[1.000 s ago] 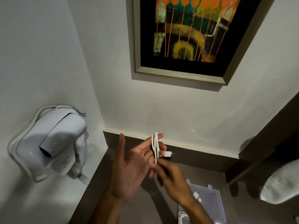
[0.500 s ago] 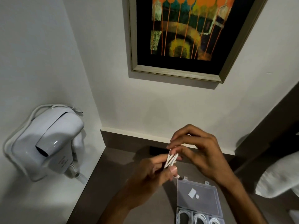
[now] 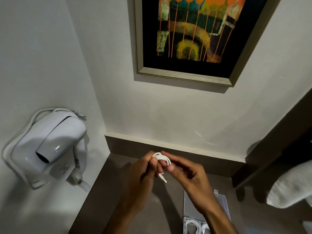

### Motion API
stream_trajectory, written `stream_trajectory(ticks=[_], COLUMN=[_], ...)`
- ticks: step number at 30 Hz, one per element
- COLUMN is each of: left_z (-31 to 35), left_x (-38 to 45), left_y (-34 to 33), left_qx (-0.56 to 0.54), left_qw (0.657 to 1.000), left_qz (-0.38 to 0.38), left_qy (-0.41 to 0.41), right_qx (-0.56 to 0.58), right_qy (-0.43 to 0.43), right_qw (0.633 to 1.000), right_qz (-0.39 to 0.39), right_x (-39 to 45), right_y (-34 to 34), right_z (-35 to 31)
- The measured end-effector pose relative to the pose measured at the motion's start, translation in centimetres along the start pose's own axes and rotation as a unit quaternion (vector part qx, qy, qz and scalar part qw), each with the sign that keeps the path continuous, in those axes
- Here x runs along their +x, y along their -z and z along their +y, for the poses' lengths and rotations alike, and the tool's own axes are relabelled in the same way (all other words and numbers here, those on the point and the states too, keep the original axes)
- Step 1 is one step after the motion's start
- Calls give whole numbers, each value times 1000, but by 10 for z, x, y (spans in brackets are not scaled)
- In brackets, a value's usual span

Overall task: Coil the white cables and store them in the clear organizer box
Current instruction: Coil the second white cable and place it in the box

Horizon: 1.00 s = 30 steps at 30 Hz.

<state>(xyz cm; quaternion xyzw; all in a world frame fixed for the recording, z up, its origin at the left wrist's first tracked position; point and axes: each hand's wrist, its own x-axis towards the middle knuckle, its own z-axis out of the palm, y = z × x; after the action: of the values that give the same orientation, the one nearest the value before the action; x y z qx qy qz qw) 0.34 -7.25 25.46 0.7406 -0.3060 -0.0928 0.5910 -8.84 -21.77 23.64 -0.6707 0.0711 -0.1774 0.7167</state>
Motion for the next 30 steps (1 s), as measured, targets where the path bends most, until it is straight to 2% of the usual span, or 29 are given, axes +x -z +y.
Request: stream_trajectory(ticks=[3, 7, 8, 11, 13, 18, 26, 30], left_z=[1, -2, -1, -1, -4, -23, -29, -24], left_x=[-4, -2, 1, 5, 6, 8, 8, 11], left_y=[-8, -9, -6, 1, 2, -1, -14, -20], left_qx=[47, 125, 123, 122, 159, 195, 181, 191], left_qw=[999, 986, 986, 990, 981, 967, 976, 977], left_qz=[26, 96, 92, 13, -2, 51, 28, 11], left_qy=[7, -57, -58, -72, -108, -158, -117, -95], right_qx=[-30, -74, -85, -83, -77, -59, -4, -8], right_qy=[12, 20, 19, 18, 10, -34, -85, -83], right_qw=[999, 992, 989, 986, 987, 994, 995, 994], right_qz=[36, 101, 117, 144, 141, 89, 60, 75], right_x=[2, 2, 2, 1, 1, 2, -4, -7], right_y=[-6, -7, -6, -4, -5, -1, 9, 12], right_z=[1, 8, 10, 14, 12, 8, 10, 15])
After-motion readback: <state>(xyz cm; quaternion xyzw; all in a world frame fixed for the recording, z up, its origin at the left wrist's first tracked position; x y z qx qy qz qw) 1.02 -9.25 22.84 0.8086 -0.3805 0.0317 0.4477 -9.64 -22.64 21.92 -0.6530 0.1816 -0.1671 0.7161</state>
